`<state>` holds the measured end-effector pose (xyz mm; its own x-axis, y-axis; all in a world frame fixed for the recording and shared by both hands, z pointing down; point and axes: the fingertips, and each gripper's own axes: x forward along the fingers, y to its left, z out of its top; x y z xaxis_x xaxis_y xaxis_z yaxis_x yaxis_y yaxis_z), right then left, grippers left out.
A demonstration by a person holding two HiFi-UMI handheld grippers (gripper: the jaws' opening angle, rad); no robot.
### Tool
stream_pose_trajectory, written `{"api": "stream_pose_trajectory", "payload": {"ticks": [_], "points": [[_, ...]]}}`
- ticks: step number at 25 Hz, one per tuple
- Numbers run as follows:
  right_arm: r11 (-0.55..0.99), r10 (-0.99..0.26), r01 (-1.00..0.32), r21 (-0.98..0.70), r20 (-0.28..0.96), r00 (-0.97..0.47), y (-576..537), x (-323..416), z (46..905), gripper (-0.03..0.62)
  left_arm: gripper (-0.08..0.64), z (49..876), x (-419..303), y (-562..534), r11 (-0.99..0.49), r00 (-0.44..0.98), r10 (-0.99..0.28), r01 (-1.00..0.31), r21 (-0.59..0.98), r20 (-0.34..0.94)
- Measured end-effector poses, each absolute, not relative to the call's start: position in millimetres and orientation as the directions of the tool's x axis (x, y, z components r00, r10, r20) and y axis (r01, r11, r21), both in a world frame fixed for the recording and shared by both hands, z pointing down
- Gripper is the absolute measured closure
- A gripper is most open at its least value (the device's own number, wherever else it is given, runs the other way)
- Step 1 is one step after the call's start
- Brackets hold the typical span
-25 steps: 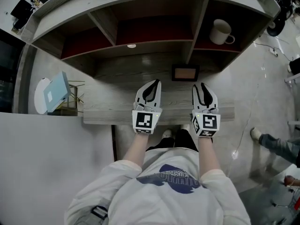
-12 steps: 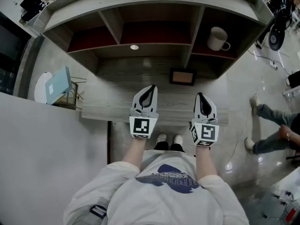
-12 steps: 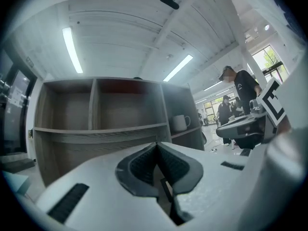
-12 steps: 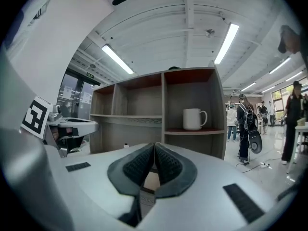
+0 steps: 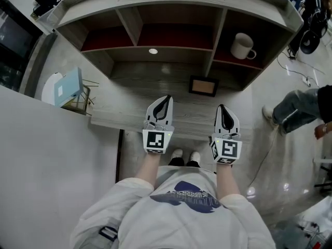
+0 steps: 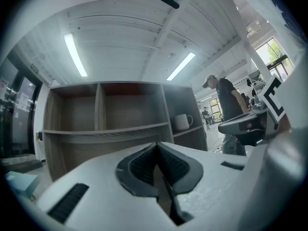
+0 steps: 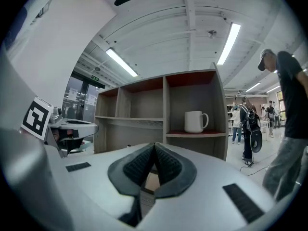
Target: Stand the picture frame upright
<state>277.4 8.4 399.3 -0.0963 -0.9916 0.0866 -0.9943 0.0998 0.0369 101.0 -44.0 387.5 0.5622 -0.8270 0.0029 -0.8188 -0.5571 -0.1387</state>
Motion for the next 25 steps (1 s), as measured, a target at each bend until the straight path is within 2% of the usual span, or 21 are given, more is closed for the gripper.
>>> {"api": "stream_pose_trajectory", "payload": {"ticks": [11,25], "points": [[0.037,-0.997,-0.994,0.099,0.065,-0.031,14.5,287.7,389.0,0.595,0.553,384.4,101.9,-39.4,-0.555,0.561,-0.828,-0.818,-0.151,0.002],[-0.003,-0.998,-0.995,0.100,0.059,0.009,17.5,295.3,385.9,0.595,0.554,381.5,102.1,-34.8,-0.564,0.570,-0.822,-0.813,-0.144,-0.001]]}}
